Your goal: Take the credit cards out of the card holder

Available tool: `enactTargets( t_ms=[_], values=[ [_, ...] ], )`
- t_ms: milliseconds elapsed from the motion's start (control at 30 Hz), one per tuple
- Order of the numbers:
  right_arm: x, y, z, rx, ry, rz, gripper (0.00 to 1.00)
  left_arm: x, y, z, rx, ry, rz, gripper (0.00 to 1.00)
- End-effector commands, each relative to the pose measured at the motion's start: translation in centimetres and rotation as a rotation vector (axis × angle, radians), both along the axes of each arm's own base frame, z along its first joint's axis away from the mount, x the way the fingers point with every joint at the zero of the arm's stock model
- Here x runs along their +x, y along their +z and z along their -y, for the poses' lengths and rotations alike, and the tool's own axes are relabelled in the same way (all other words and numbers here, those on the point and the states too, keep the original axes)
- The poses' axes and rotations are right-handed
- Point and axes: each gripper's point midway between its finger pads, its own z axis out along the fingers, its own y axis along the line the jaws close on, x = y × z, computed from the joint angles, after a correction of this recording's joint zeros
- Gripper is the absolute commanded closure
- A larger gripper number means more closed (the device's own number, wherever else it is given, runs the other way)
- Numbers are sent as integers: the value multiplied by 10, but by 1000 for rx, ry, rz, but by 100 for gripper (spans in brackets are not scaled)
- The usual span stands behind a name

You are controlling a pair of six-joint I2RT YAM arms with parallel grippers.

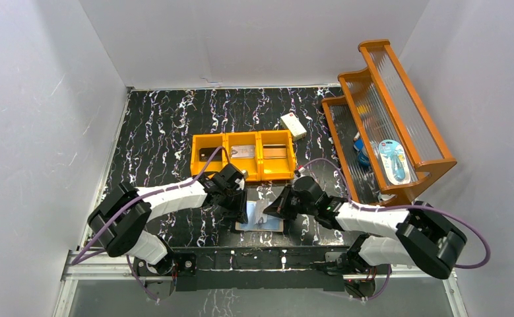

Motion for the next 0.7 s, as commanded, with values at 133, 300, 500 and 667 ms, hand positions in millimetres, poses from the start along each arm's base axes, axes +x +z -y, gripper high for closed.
enactTargets(
  t_ms=[133, 300, 500, 667],
  values=[
    [19, 26, 13, -21, -47, 184, 100, -2, 9, -20, 76, 26, 28, 71],
    [25, 37, 19, -6, -72, 248, 100, 3, 25, -16, 47, 9, 68, 59],
    [21, 35, 22, 1, -36, 305, 100, 16, 35, -36, 131, 44, 164, 53],
    [19, 42, 16, 27, 11, 343, 100, 28, 55, -54, 170, 82, 276, 45]
  ],
)
